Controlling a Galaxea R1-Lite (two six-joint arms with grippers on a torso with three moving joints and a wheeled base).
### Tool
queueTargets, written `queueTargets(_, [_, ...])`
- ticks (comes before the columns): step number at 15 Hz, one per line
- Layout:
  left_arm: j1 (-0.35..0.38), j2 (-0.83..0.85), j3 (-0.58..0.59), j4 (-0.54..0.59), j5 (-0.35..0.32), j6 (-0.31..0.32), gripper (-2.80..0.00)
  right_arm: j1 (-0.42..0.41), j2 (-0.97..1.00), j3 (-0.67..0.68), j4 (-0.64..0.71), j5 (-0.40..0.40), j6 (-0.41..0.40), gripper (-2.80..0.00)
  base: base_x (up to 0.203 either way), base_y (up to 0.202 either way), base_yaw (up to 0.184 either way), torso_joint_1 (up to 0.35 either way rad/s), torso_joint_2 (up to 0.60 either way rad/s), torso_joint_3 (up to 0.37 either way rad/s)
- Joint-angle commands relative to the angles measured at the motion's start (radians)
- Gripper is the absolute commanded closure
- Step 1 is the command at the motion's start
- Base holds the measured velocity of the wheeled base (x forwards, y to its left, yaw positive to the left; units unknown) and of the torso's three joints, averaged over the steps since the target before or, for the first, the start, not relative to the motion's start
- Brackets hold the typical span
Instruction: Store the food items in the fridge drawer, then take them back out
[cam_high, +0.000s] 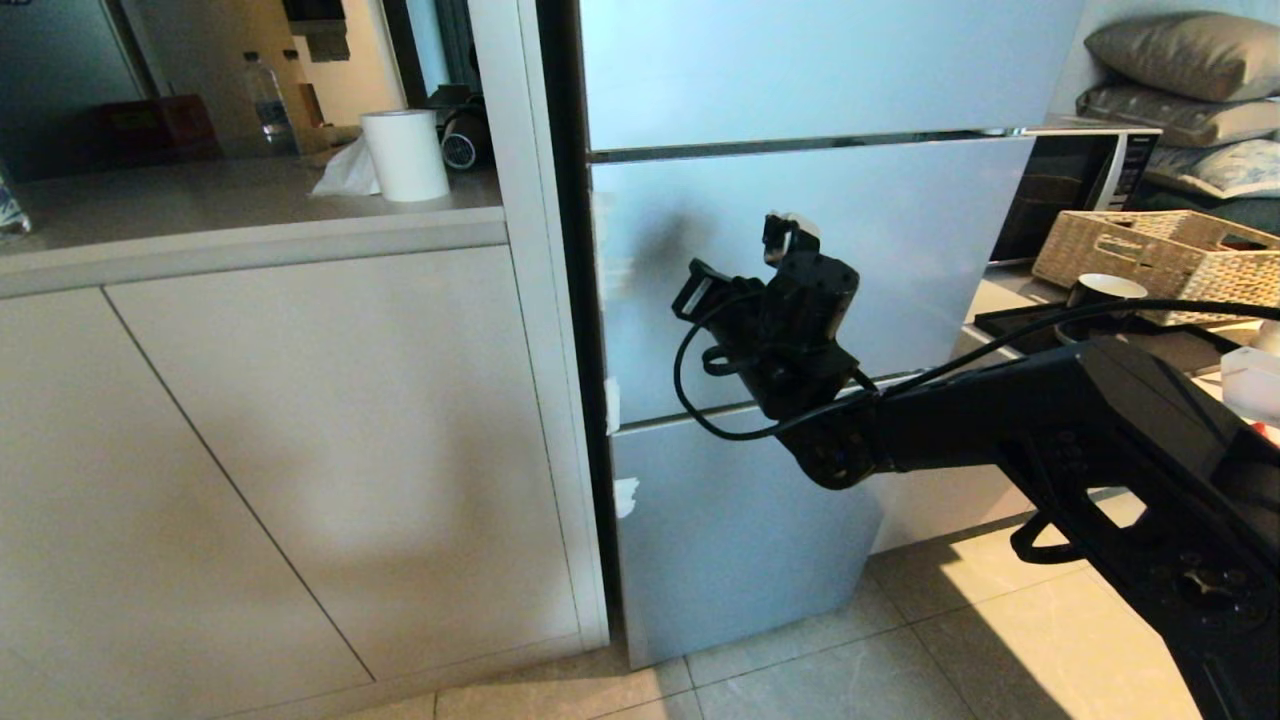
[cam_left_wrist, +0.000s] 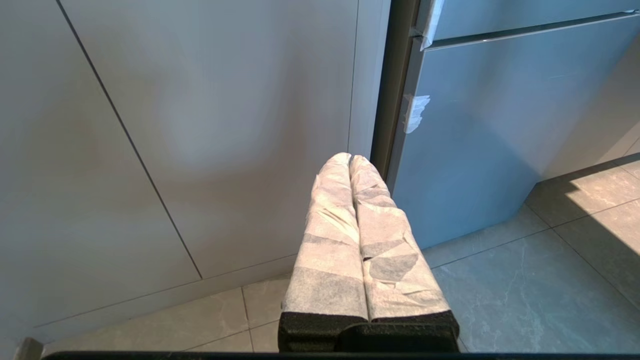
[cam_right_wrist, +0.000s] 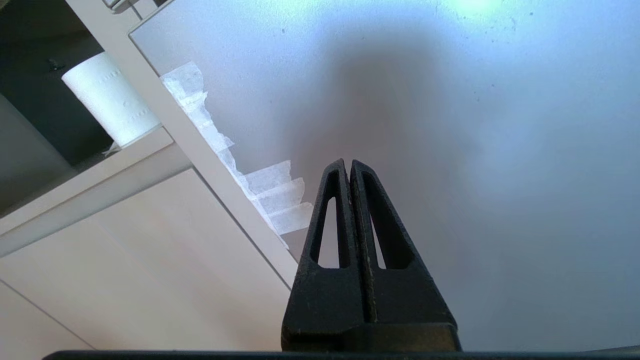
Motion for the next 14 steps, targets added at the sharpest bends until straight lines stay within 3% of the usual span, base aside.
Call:
queueTargets(1, [0.000, -0.001, 0.000, 0.000, 0.000, -0.001, 0.00, 0.002, -0.023, 0.044, -0.019, -0.005, 0.003, 0.00, 0.000, 0.000, 0.000, 0.000, 0.00, 0.000])
queueTargets(4, [0.000, -0.001, 0.000, 0.000, 0.000, -0.001, 0.00, 0.005, -0.173, 0.260, -0.045, -0.004, -0.006, 0.00, 0.000, 0.000, 0.000, 0.000, 0.00, 0.000])
queueTargets(9, [0.000, -0.001, 0.000, 0.000, 0.000, -0.001, 0.00, 0.001, -0.704, 0.861, -0.057, -0.042, -0.078, 0.00, 0.000, 0.000, 0.000, 0.000, 0.00, 0.000])
queueTargets(11, [0.000, -0.001, 0.000, 0.000, 0.000, -0.001, 0.00, -0.034, -0.915, 1.119, -0.047, -0.062, -0.113, 0.00, 0.000, 0.000, 0.000, 0.000, 0.00, 0.000])
queueTargets(14, [0.000, -0.001, 0.000, 0.000, 0.000, -0.001, 0.00, -0.156, -1.277, 1.413, 0.059, -0.010, -0.186, 0.00, 0.000, 0.000, 0.000, 0.000, 0.00, 0.000])
